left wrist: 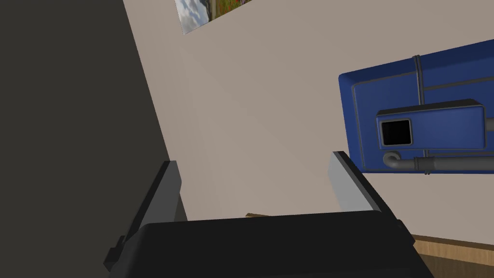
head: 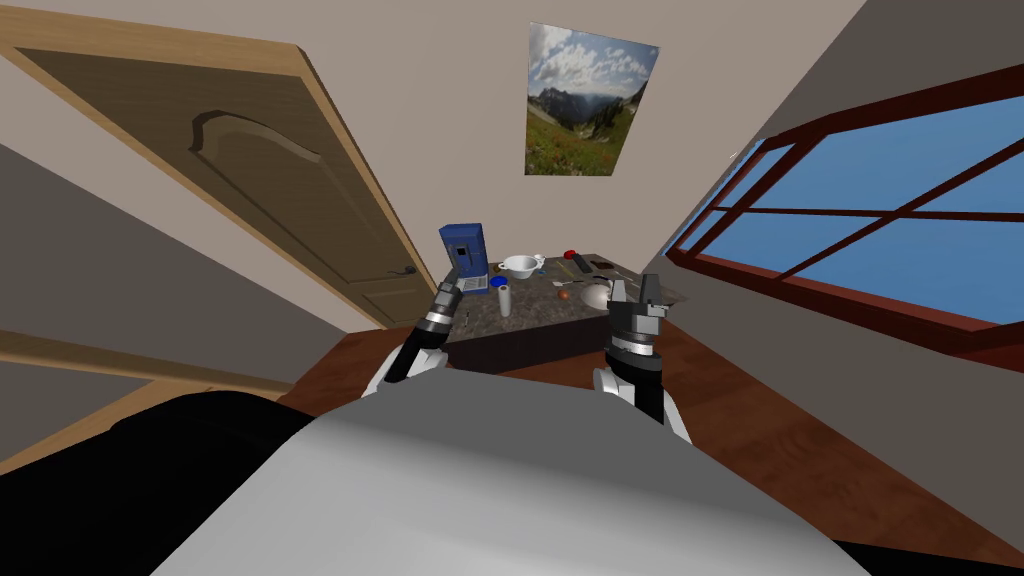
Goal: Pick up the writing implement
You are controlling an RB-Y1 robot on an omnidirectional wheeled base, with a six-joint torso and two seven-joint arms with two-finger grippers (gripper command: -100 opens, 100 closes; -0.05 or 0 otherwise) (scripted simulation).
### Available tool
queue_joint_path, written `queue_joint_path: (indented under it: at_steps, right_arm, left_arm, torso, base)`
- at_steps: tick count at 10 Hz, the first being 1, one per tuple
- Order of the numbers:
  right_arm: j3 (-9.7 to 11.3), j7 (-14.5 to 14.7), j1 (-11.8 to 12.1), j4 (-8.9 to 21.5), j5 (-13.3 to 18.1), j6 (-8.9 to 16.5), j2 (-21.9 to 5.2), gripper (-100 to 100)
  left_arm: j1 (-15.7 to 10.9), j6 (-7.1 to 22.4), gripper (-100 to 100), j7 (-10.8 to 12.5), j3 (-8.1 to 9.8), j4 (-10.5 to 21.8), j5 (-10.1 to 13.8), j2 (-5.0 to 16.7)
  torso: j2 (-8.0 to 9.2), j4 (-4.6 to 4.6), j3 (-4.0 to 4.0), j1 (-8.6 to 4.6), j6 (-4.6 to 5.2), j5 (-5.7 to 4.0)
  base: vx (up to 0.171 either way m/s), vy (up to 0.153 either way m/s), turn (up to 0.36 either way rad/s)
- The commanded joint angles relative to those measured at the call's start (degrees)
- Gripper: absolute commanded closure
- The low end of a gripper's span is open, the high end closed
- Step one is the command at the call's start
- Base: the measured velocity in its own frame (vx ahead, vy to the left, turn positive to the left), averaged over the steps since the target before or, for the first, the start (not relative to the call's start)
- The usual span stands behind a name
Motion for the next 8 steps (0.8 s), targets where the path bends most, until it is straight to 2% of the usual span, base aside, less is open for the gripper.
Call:
queue_joint_path:
  at_steps: [1, 2, 3, 5, 6, 7, 8]
  right_arm:
    - [0.0, 0.0, 0.0, 0.0, 0.0, 0.0, 0.0, 0]
    - [0.0, 0.0, 0.0, 0.0, 0.0, 0.0, 0.0, 0]
    - [0.0, 0.0, 0.0, 0.0, 0.0, 0.0, 0.0, 0]
    - [0.0, 0.0, 0.0, 0.0, 0.0, 0.0, 0.0, 0]
    - [0.0, 0.0, 0.0, 0.0, 0.0, 0.0, 0.0, 0]
    - [0.0, 0.0, 0.0, 0.0, 0.0, 0.0, 0.0, 0]
    - [0.0, 0.0, 0.0, 0.0, 0.0, 0.0, 0.0, 0]
  left_arm:
    - [-1.4, 2.9, -100, -1.1, -0.08, 0.3, 0.7, 2.4]
    - [-1.4, 4.3, -100, -1.1, -0.08, 0.3, 0.7, 2.4]
    - [-2.4, 5.9, -100, -2.0, -0.27, 0.5, 1.4, 4.5]
    - [-2.4, 7.6, -100, -2.0, -0.27, 0.5, 1.4, 4.5]
    - [-3.5, 9.8, -100, -3.1, -0.50, 0.8, 2.1, 6.5]
    - [-3.5, 11.1, -100, -3.1, -0.50, 0.8, 2.1, 6.5]
    - [-4.6, 12.8, -100, -4.1, -0.77, 1.1, 2.8, 8.5]
  torso:
    - [0.00, 0.00, 0.00, 0.00, 0.00, 0.00]
    - [-0.01, 0.00, 0.00, -0.01, 0.01, 0.00]
    - [-0.01, 0.00, 0.00, 0.00, 0.00, 0.00]
    - [-0.01, 0.00, 0.00, -0.01, 0.00, 0.00]
    - [-0.01, 0.00, 0.00, 0.00, 0.00, 0.00]
    - [-0.01, 0.00, -0.01, 0.00, 0.01, 0.00]
    - [-0.01, 0.00, 0.00, -0.01, 0.00, 0.00]
  base:
    - [-0.006, -0.009, -0.009]
    - [-0.005, -0.008, -0.006]
    - [-0.006, -0.009, -0.010]
    - [-0.002, -0.004, -0.003]
    - [-0.006, -0.006, -0.012]
    - [-0.005, -0.007, -0.009]
    - [-0.005, -0.010, -0.012]
